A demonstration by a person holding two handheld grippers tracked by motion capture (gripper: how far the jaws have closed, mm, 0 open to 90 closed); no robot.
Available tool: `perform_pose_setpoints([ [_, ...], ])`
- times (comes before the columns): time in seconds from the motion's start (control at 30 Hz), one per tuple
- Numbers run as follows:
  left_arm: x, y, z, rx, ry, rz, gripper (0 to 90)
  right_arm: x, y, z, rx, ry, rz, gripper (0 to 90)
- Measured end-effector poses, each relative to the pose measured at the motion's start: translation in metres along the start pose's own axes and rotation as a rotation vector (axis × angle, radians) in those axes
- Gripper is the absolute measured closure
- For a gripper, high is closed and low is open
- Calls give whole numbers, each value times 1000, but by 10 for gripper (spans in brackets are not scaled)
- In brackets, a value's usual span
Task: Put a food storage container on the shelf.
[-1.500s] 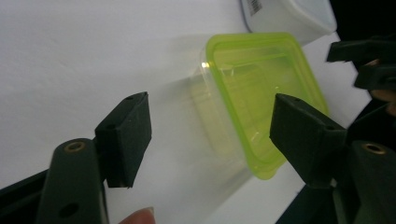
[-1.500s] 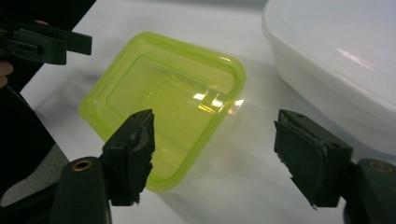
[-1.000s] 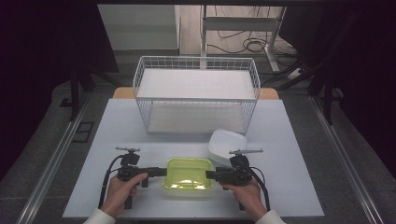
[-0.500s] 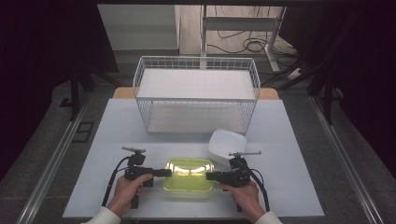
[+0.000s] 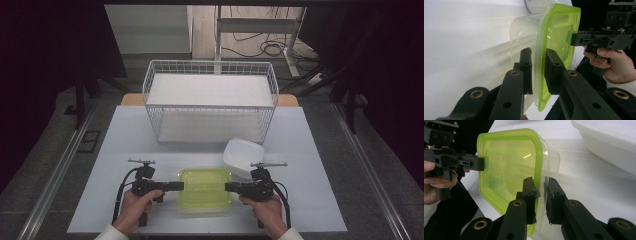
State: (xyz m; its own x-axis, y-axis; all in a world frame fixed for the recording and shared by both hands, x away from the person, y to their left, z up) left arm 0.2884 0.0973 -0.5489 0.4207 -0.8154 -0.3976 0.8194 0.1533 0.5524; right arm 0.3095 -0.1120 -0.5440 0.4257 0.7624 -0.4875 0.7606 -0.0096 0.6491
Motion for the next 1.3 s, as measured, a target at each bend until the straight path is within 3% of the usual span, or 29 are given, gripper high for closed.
perform_pose_setpoints([
  [0.27, -6, 7, 12, 64, 8, 33, 784, -8, 7, -9, -77, 6, 30, 780],
  [0.7, -8, 16, 24, 73, 12, 68, 786, -16, 21, -16, -151, 9, 72, 779],
  [1.17, -12, 36, 28, 76, 4, 96, 787, -17, 44, -22, -217, 22, 97, 779],
  [1.3, -14, 47, 32, 98, 8, 108, 787, -18, 56, -25, -235, 31, 104, 779],
])
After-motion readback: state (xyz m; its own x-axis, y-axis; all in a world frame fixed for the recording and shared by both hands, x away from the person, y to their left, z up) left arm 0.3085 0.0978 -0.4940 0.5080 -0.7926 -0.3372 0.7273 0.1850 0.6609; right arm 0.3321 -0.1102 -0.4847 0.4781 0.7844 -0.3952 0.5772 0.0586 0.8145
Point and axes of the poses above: each handheld gripper's, and its own axes: x roughly forward along the jaws, y roughly out of its top, z roughly to its right, the point moved 9 cm from there along x, roughly forward along the jaws, and after that the axes turned 10 degrees about z, right-handed, at the moved point
